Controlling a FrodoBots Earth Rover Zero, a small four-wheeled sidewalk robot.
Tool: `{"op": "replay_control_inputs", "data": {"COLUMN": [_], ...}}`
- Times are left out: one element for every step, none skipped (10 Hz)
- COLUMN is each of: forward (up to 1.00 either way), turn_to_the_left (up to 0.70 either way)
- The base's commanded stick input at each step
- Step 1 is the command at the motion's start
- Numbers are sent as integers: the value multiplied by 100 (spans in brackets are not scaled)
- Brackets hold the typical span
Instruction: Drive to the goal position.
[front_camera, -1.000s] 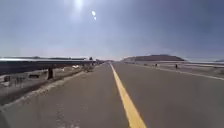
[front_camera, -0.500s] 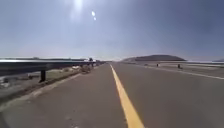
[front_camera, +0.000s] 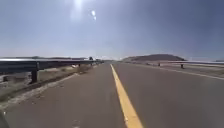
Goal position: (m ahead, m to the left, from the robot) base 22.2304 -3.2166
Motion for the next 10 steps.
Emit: {"op": "replay_control_inputs", "data": {"forward": [85, 85, 85, 85, 85, 85, 85, 85, 85, 85], "turn_to_the_left": [0, 0, 0, 0, 0, 0, 0, 0, 0, 0]}}
